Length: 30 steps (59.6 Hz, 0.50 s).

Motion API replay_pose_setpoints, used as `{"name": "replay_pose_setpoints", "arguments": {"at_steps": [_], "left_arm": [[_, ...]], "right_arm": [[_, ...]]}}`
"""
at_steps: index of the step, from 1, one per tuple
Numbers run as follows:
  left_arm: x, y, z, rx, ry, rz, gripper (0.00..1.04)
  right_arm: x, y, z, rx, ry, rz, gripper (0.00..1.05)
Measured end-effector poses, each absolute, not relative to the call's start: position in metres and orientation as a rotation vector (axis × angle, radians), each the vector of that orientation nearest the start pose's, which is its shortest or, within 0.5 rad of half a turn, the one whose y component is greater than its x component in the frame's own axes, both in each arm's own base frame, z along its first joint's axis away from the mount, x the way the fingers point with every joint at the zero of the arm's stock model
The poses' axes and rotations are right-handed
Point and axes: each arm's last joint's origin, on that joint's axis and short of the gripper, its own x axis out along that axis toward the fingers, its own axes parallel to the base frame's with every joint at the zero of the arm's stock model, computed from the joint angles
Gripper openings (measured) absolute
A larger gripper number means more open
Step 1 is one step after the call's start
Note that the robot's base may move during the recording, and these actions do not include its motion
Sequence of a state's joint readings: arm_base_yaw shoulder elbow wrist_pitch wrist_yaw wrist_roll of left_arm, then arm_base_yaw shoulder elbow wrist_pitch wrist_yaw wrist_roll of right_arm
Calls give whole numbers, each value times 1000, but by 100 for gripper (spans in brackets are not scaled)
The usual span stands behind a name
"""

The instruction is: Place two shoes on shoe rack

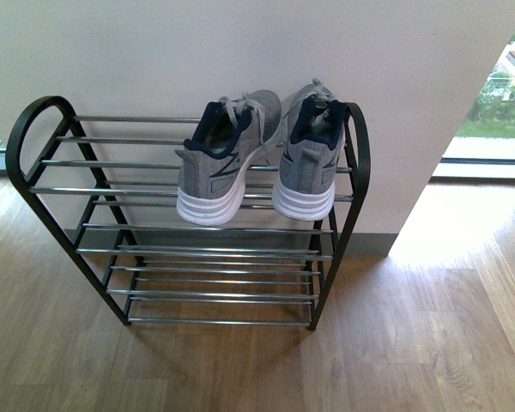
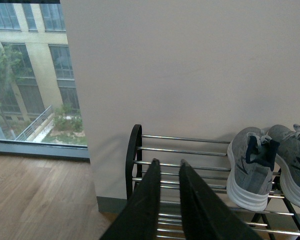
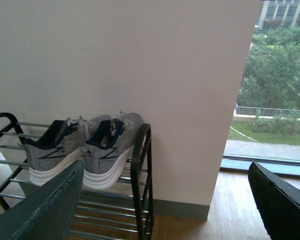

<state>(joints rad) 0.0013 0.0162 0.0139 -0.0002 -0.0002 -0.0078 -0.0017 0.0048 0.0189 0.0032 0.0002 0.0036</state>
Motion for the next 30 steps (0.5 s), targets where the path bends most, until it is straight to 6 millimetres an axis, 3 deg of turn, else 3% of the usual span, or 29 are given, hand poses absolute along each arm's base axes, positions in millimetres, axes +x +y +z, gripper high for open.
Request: {"name": "replay_pose_setpoints", "arguments": {"at_steps": [7,15,21,30], "left_arm": [[98,0,167,-8,2,2,50],[98,0,167,-8,2,2,73],[98,0,167,-7,2,4,97],[98,0,167,-6,3,2,95]], "right_arm": [[97,0,170,4,-17,-2,95],[97,0,170,4,-17,0,95],[97,0,170,4,-17,2,95],[97,0,170,4,-17,2,95]]}}
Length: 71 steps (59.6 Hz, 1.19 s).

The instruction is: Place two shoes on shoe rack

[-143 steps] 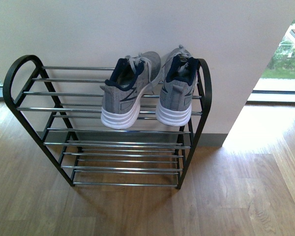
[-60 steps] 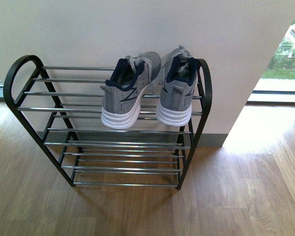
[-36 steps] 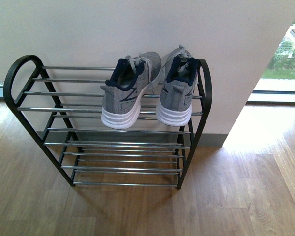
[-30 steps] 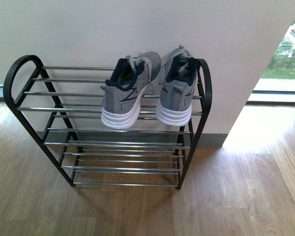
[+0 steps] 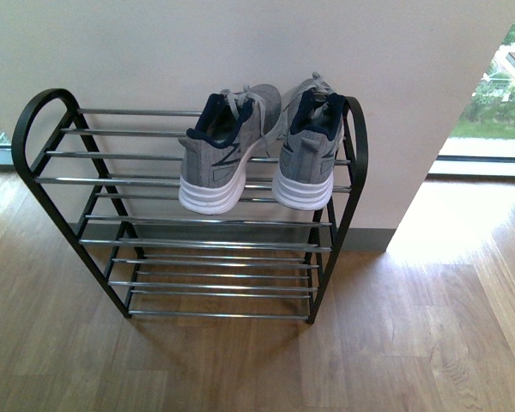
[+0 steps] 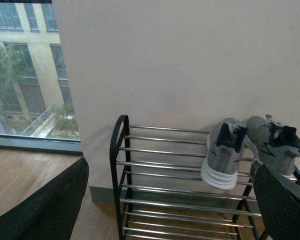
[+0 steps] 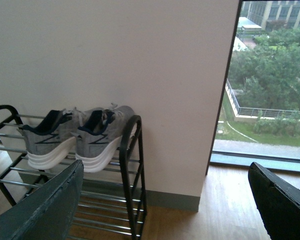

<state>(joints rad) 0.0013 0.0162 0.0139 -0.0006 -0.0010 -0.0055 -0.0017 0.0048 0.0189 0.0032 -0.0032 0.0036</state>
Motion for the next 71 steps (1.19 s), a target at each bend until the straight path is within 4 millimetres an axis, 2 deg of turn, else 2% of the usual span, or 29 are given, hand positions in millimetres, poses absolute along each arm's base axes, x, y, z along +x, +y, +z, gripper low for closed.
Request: {"name": "replay_pose_setpoints", "arguments": {"at_steps": [71], "left_arm": [[98,0,167,-5,2,1,95]], "right_arm": [[97,0,170,4,-15,0,95]]}}
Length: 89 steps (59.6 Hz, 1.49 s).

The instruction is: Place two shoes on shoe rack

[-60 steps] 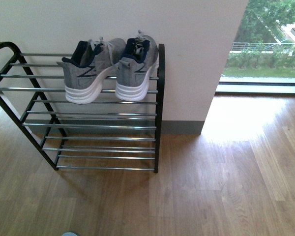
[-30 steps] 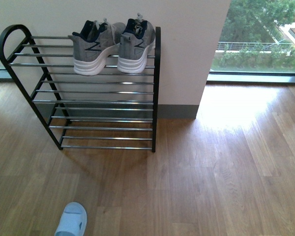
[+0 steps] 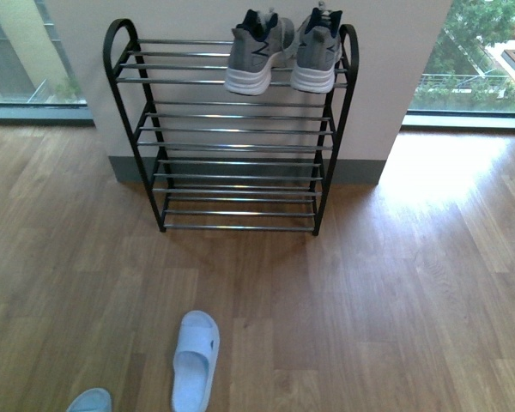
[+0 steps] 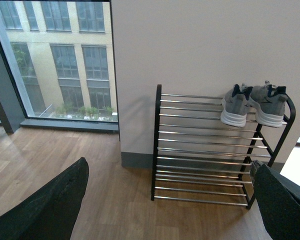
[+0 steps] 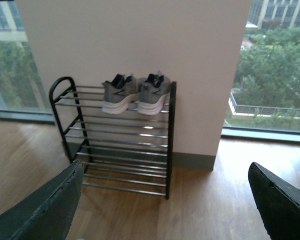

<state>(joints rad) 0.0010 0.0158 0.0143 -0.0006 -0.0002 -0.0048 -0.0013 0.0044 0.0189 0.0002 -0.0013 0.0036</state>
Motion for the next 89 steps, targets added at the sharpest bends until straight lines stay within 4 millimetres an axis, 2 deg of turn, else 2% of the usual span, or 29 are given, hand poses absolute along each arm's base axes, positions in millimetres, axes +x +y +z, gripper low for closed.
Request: {"name": "replay_pose_setpoints", "arguments": {"at_steps": [89], "left_arm": [[98,0,167,-5,2,2,95]], "right_arm": [[97,0,170,4,-14,-1,95]]}}
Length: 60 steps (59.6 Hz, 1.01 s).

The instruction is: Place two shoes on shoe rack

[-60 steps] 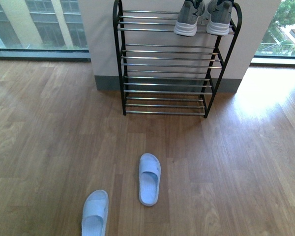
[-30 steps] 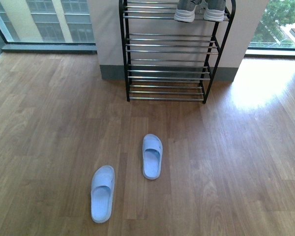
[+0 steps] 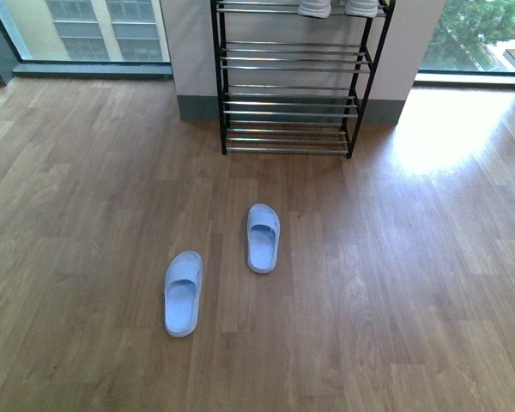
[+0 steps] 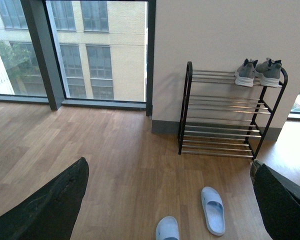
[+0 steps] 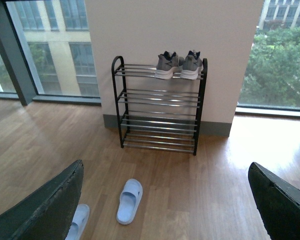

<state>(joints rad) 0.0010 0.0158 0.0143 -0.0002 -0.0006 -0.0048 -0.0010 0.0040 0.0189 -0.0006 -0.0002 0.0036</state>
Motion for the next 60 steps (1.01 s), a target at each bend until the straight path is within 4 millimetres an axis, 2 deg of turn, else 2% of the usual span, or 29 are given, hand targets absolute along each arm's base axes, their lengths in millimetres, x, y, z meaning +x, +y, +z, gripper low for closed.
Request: {"name": "replay_pose_setpoints", "arguments": {"at_steps": [60], "left_arm": [[98,0,167,-5,2,2,95]], "right_arm": [[97,0,170,4,-14,-1,95]]}}
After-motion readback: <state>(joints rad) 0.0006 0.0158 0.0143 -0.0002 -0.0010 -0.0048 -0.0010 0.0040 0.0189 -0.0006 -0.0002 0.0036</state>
